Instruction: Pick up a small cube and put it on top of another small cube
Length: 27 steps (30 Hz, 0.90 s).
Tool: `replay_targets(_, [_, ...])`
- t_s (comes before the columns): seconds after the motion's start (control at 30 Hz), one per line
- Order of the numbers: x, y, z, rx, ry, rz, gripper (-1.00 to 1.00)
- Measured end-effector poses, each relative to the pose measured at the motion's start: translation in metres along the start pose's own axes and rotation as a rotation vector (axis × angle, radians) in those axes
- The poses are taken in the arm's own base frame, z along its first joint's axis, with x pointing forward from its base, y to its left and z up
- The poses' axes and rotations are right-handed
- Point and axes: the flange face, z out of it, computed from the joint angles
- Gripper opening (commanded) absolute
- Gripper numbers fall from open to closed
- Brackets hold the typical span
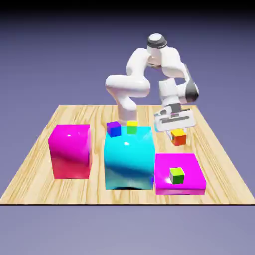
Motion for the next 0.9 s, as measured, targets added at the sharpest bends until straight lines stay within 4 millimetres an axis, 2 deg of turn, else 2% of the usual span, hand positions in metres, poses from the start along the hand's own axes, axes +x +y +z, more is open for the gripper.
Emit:
replay_targets(0.13, [0.045,-0.002,-0.025,-0.036,0.048,0.072,-1.00])
replay_targets(0.27, [0.088,0.005,-0.055,-0.078,0.099,0.151,-1.00])
replay_targets(0.53, [0.156,0.042,-0.124,-0.174,0.201,0.330,-1.00])
replay_targets(0.6, [0.169,0.058,-0.142,-0.200,0.228,0.381,-1.00])
replay_targets(0.73, [0.181,0.109,-0.171,-0.251,0.278,0.496,-1.00])
replay_targets(0.77, [0.179,0.124,-0.170,-0.254,0.282,0.512,-1.00])
replay_targets(0.83, [0.178,0.128,-0.170,-0.255,0.282,0.516,-1.00])
replay_targets(0.9, [0.181,0.134,-0.151,-0.251,0.280,0.515,-1.00])
